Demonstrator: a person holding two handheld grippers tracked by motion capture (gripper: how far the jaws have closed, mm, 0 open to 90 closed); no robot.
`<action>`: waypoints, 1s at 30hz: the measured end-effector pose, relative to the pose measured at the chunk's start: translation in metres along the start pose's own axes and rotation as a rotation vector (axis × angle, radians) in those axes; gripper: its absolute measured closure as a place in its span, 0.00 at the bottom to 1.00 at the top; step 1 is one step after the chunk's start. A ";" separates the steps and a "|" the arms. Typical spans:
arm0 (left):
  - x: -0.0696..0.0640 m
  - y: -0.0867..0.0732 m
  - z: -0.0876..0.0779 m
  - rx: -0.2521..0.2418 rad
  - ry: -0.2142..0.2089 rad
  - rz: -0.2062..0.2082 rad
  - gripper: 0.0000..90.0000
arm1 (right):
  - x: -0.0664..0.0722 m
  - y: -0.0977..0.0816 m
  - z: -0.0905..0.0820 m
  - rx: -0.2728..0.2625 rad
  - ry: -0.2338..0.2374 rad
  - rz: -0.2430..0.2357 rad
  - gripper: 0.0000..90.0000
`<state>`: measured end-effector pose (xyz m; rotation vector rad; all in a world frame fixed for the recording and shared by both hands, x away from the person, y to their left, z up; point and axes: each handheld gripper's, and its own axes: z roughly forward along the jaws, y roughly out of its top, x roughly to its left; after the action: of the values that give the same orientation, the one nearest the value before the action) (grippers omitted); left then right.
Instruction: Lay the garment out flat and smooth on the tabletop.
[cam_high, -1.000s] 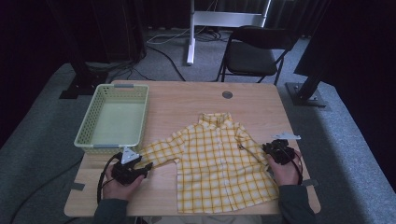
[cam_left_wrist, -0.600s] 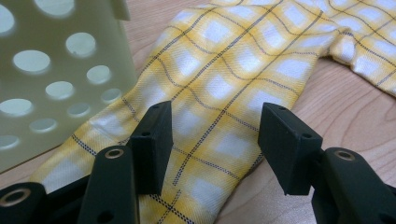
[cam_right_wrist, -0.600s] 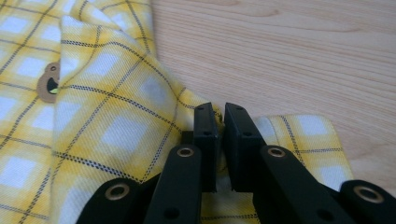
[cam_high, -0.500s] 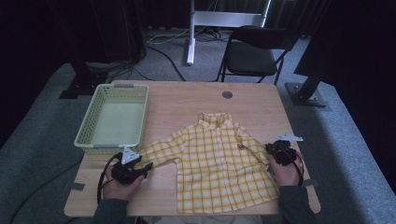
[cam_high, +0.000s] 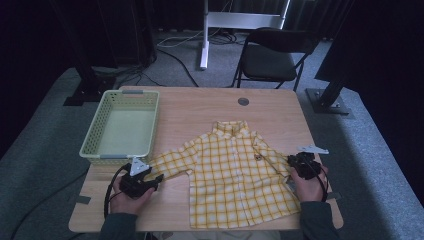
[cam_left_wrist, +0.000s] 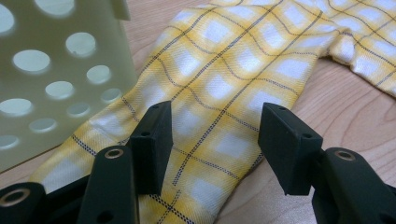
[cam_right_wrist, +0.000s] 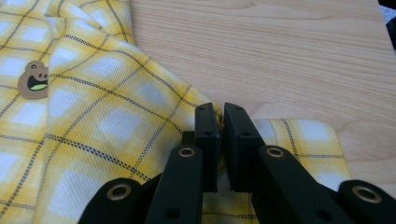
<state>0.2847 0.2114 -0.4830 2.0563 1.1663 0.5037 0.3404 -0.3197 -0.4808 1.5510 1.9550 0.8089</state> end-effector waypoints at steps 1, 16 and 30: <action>0.000 0.000 0.000 0.000 0.000 0.000 0.51 | -0.001 0.000 0.000 0.000 -0.001 0.001 0.94; -0.001 0.000 0.000 0.001 0.003 0.003 0.51 | -0.017 -0.005 -0.012 -0.019 -0.029 0.052 0.94; -0.013 0.004 -0.003 -0.031 -0.059 0.016 0.50 | -0.021 -0.008 -0.012 -0.022 -0.033 0.060 0.94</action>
<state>0.2784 0.2001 -0.4776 2.0418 1.1017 0.4626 0.3314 -0.3428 -0.4776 1.6070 1.8778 0.8208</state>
